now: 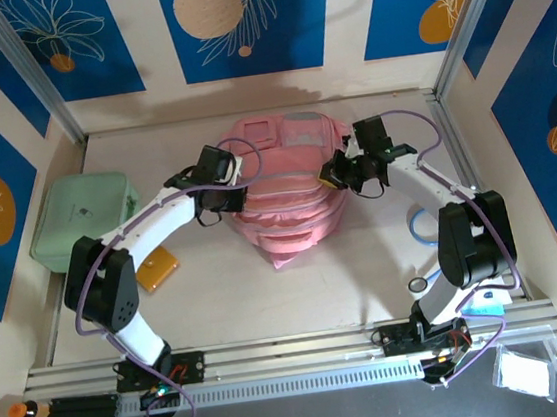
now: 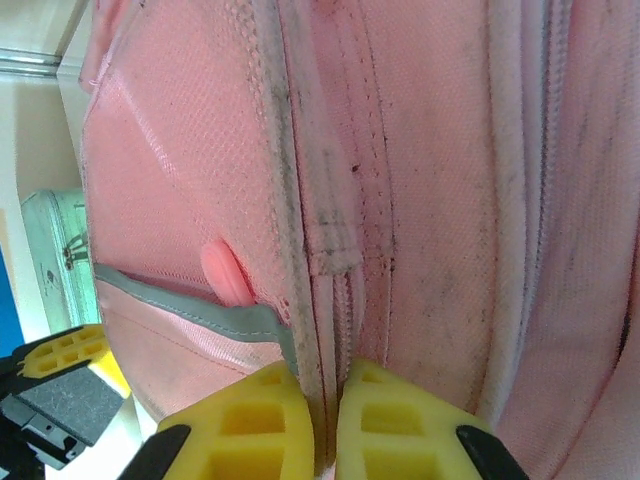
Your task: Pack the student bag
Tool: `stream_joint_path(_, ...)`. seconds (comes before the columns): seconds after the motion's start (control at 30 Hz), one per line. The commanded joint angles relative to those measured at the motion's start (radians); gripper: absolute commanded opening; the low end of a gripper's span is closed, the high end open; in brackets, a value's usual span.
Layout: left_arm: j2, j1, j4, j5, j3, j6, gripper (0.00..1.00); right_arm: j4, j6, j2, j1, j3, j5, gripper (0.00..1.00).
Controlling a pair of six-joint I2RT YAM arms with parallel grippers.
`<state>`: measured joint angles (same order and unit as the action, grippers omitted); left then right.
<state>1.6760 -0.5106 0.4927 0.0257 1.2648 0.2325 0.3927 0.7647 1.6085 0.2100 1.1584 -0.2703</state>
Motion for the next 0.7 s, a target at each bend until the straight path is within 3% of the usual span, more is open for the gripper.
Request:
stream_joint_path(0.0,0.024,0.037,0.044,-0.05,0.037,-0.06,0.0,0.041,-0.062,0.007,-0.058,0.042,0.066,0.08)
stream_joint_path(0.13,0.068,0.038,0.068,-0.005,0.104,-0.153,0.0,0.046,-0.087,0.01,-0.066,0.052,0.054,0.06)
stream_joint_path(0.4,0.116,0.038,0.037,-0.038,0.149,-0.353,0.0,0.052,-0.126,0.019,-0.073,0.056,0.054,0.05)
stream_joint_path(0.67,0.203,0.048,0.059,-0.072,0.255,-0.393,0.0,0.074,-0.151,0.025,-0.073,0.061,0.036,0.05)
